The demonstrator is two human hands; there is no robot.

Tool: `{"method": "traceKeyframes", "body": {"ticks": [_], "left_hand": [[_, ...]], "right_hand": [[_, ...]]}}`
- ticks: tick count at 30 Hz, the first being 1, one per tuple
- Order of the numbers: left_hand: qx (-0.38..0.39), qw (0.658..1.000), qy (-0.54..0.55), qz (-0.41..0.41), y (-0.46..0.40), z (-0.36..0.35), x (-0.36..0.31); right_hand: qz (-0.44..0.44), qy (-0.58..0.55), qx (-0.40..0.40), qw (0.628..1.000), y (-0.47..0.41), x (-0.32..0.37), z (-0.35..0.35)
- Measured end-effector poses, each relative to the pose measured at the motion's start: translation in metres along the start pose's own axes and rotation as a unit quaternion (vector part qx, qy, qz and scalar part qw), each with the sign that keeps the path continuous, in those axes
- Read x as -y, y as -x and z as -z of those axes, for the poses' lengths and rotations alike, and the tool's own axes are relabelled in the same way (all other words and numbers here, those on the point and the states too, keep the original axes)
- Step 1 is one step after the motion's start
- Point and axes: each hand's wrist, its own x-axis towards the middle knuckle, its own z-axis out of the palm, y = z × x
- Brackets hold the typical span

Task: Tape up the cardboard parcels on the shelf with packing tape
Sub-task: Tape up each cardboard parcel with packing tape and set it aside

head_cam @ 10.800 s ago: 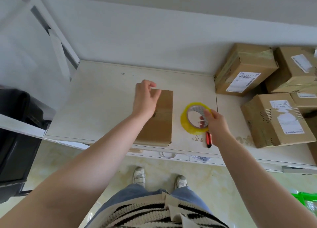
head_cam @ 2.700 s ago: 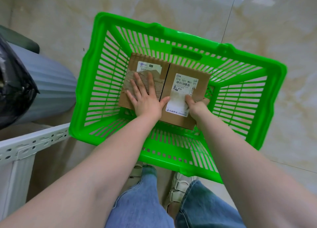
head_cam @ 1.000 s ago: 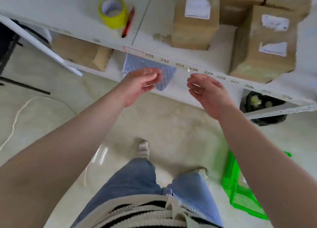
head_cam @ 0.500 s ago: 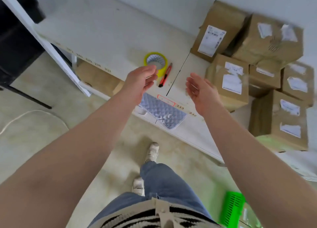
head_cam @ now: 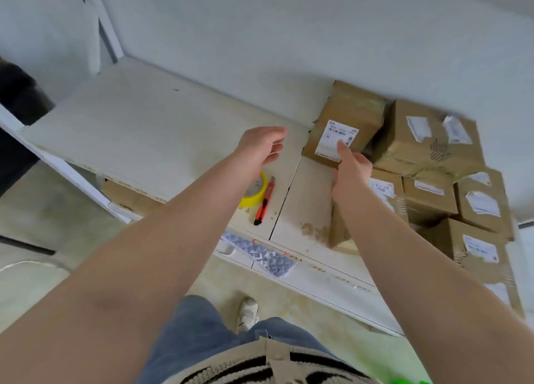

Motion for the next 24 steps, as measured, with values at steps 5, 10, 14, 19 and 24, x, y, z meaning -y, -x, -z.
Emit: {"method": "traceKeyframes", "body": {"ticks": [5, 10, 14, 19, 24], "left_hand": [[0.058, 0.992, -0.110, -0.004, -0.040, -0.031, -0.016], [0.131, 0.974, -0.186, -0.016, -0.067, -0.051, -0.035], [0.145, 0.962, -0.228, -0.025, -0.082, -0.062, -0.046], [0.183, 0.948, -0.260, 0.006, -0.093, -0.078, -0.047], [0.138, 0.972, -0.186, 0.027, -0.100, -0.075, -0.034]], "right_hand": [[-0.014, -0.036, -0.070, 0.997, -0.026, 0.026, -0.009], [-0.031, -0.022, -0.100, 0.994, -0.038, 0.046, -0.019], [-0.045, -0.012, -0.113, 0.993, -0.048, 0.056, -0.019], [-0.021, 0.029, -0.093, 0.995, -0.053, 0.060, -0.020], [-0.019, 0.029, -0.097, 0.995, -0.045, 0.053, -0.033]]}}
